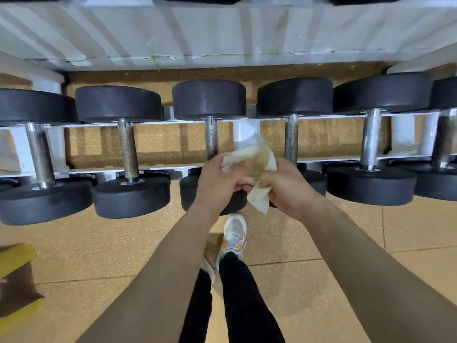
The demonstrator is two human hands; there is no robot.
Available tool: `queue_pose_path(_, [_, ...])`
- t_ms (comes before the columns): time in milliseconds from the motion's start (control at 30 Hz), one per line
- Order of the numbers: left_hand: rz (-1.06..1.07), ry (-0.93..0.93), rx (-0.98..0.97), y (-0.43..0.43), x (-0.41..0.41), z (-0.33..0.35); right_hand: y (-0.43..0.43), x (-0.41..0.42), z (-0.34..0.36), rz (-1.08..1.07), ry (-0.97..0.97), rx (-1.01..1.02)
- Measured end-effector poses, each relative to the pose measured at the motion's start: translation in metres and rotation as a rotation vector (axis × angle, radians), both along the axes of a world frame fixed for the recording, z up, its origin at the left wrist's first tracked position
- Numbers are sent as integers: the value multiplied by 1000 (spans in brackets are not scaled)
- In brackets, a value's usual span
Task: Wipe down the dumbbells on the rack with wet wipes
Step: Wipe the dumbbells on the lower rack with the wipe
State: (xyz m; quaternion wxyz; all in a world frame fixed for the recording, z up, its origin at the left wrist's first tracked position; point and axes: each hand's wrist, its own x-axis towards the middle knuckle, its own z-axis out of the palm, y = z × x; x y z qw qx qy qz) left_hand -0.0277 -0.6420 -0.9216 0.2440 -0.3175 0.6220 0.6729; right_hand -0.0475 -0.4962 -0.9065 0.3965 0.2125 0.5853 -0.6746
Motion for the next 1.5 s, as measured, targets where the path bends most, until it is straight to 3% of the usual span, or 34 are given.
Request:
queue_pose_path(133, [-135, 152, -272, 23, 8, 7, 22, 6, 12, -134, -56, 187])
queue_pose_path(200, [-134, 210, -290, 34, 8, 14, 32, 4, 10, -177, -72, 399])
queue_pose_path(300, [-72, 149, -140, 40, 4, 23, 49, -4, 7, -262, -129, 565])
queue_pose_path(433, [-50, 101, 77, 48, 2, 24, 73, -12, 8, -315, -93, 322])
queue_pose_path(533, [145, -9, 182, 54, 1, 13, 91, -17, 3, -52, -77, 125])
queue_pose_path(600, [303, -66, 221, 59, -1, 3, 103, -25, -4, 42, -74, 119])
queue_pose_path(733, [522, -107, 150, 84, -11, -3, 126, -40, -16, 61, -31, 200])
queue_pose_path(833, [603, -117, 62, 106, -20, -13, 138, -48, -24, -121, -74, 202])
queue_pose_path(967, [613, -77, -94, 130, -28, -27, 149, -52, -36, -332, -93, 159])
queue_pose_path(1100, [598, -32, -92, 144, -33, -37, 151, -50, -51, -209, -74, -26])
queue_pose_path(1233, [507, 16, -62, 137, -32, -45, 156, -61, -68, -244, -71, 74])
queue_pose_path(1300, [392, 47, -170, 133, -31, -51, 157, -69, -75, -219, -15, 172])
queue_pose_path(1500, [285, 166, -503, 123, -37, -64, 149, -85, -90, 10, 516, 524])
